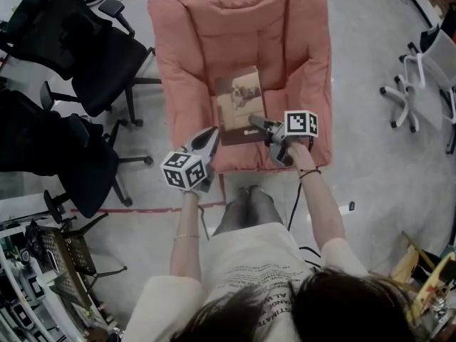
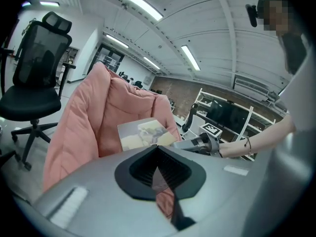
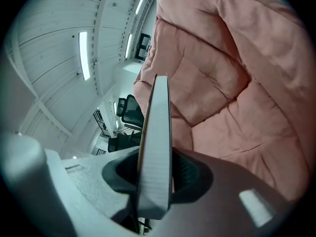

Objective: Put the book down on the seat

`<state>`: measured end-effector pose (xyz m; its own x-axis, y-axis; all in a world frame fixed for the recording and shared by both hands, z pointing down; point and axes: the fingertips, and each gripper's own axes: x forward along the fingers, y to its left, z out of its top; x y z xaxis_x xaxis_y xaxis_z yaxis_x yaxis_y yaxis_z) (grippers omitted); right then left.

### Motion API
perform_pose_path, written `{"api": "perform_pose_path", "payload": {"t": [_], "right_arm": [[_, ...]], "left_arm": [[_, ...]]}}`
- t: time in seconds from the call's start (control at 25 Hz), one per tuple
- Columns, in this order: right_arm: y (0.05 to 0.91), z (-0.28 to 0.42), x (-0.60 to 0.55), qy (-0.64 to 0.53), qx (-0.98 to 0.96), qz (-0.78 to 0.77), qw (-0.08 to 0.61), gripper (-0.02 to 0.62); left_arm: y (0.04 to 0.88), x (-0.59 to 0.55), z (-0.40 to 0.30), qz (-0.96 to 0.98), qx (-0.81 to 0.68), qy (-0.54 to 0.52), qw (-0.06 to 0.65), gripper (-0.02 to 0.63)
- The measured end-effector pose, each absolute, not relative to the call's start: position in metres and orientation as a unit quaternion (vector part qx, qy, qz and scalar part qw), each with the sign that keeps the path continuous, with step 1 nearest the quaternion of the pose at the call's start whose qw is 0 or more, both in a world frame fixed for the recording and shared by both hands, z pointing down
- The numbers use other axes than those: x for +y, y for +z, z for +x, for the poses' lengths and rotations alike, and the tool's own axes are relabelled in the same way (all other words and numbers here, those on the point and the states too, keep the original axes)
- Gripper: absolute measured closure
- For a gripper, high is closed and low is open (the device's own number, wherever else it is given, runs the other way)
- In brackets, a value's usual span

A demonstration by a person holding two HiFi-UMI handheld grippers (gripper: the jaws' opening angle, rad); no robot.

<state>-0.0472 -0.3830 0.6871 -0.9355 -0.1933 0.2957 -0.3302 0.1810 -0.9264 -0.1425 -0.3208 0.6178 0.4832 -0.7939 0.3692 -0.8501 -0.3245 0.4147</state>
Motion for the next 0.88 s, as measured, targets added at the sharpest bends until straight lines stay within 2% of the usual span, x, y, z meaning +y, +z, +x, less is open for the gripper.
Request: {"api": "perform_pose_path", "payload": {"t": [0.88], "right_arm": [[0.807, -0.085, -0.389, 0.631, -0.739, 0.187, 0.143, 0.449]], "left_arm": [[0.706, -0.325, -0.158, 0.796, -0.500, 0.069, 0.333, 0.618]]}}
